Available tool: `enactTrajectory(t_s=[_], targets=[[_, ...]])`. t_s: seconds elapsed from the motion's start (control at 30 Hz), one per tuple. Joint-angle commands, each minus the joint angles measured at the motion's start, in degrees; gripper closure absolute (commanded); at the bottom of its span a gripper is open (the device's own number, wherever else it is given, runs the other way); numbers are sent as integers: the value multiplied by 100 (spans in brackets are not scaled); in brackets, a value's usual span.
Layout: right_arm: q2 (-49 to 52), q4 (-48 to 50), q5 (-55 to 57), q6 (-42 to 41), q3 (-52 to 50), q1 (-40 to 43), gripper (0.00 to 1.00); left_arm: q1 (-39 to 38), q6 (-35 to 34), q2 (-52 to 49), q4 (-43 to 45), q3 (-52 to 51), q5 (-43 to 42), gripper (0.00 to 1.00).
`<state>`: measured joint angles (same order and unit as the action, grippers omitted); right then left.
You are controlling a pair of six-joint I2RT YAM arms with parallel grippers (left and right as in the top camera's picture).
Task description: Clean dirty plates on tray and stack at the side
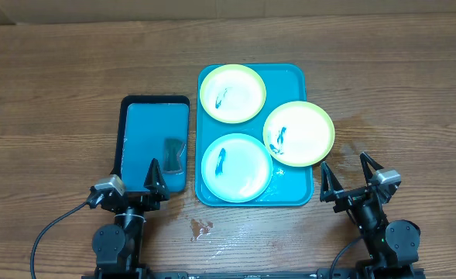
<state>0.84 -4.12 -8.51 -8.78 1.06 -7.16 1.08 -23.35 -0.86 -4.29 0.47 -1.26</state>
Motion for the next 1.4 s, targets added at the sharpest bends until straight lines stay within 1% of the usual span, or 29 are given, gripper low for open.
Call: enactTrajectory(t_s=[0.0, 0.37, 0.43, 0.63, 0.8, 0.87, 0.97, 1.07, 1.17, 1.23, 1.37], targets=[[-68, 22, 79, 26, -61, -2, 0, -33, 109, 59, -15, -20, 61, 0], [-68, 24, 79, 28, -61, -2, 0, -33, 114, 61, -15, -20, 63, 0], [-68, 22, 79, 26, -61, -2, 0, -31, 240, 61, -4, -20, 273, 0], [-68, 28, 66, -7, -61, -2, 0, -33, 214, 61, 74, -20, 273, 0], [-68, 407, -411, -15, -39, -2, 0, -35, 87, 61, 79, -20, 249, 0], [-68, 389, -564, -13, 162, -2, 0, -37, 76, 61, 313, -20, -63, 0], [-39, -109, -555, 15, 739, -2, 0, -37, 299, 59, 695, 31, -710, 0], [254, -927, -549, 162, 1567, -2, 0, -35, 310, 9, 498, 356, -748, 0], [988, -1845, -546, 179, 2566, -2, 0, -35, 310, -367, -348, 1108, -717, 0], [1714, -2479, -549, 179, 3314, -2, 1, -35, 387, -813, -992, 1746, -721, 0], [3521, -3954, -573, 175, 5165, -2, 1, -37, 695, -2205, -2391, 3467, -809, 0]])
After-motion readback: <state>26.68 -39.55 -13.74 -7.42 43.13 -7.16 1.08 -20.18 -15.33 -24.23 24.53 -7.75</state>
